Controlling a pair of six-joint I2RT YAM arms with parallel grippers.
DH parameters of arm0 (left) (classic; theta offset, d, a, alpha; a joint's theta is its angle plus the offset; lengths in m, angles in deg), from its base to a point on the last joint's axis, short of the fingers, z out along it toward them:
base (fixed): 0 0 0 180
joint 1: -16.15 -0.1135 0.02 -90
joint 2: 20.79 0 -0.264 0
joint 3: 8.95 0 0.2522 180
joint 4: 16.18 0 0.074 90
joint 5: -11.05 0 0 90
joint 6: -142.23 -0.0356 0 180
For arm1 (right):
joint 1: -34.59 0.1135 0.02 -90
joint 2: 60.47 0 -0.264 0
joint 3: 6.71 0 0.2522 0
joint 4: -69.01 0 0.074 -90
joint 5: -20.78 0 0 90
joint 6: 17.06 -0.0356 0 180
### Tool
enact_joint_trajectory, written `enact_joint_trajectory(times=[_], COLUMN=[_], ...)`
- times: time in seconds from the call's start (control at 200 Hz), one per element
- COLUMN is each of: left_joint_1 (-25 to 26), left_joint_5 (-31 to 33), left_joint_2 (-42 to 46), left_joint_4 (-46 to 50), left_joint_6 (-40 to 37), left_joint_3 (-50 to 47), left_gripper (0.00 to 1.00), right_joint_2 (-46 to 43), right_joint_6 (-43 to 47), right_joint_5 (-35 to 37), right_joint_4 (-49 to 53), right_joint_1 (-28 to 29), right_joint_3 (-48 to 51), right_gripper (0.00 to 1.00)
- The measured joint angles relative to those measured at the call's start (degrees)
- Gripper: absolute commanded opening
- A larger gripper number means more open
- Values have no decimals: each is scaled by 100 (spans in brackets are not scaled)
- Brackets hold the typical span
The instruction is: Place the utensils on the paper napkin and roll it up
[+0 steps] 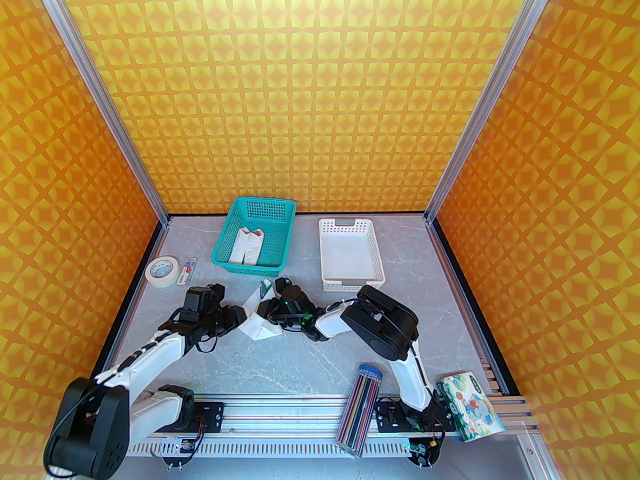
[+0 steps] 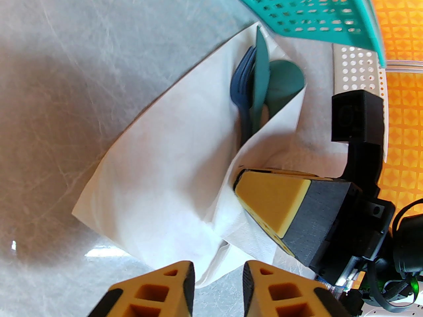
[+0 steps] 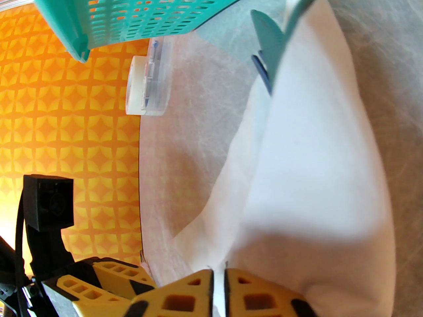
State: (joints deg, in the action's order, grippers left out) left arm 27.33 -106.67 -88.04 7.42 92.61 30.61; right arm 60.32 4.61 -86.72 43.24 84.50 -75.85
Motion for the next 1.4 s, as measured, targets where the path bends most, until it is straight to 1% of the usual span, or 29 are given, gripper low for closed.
enact_joint_trajectory(times=[0.25,0.395,0.555,0.715,0.995,1.21,1.4], left_joint_1=[0,0,0,11,94,109,114], left_joint_5=[-133,-216,-332,-385,-466,-485,-463], left_joint_2=[-404,-669,-898,-1169,-1388,-1480,-1685], left_joint_4=[-332,-507,-699,-839,-1047,-1106,-1049], left_joint_6=[-7,-13,-37,-68,-92,-151,-310], left_joint_3=[0,0,2,15,127,238,330], left_gripper=[32,32,31,26,26,20,10], right_joint_2=[2,2,2,2,2,2,2], right_joint_6=[2,2,2,4,4,4,4], right_joint_5=[-2,-2,-4,-4,-4,-7,-7], right_joint_4=[22,24,28,33,46,48,48], right_joint_1=[0,0,0,0,0,0,0], right_joint_3=[0,0,0,0,0,0,0], right_gripper=[6,6,6,6,6,6,6])
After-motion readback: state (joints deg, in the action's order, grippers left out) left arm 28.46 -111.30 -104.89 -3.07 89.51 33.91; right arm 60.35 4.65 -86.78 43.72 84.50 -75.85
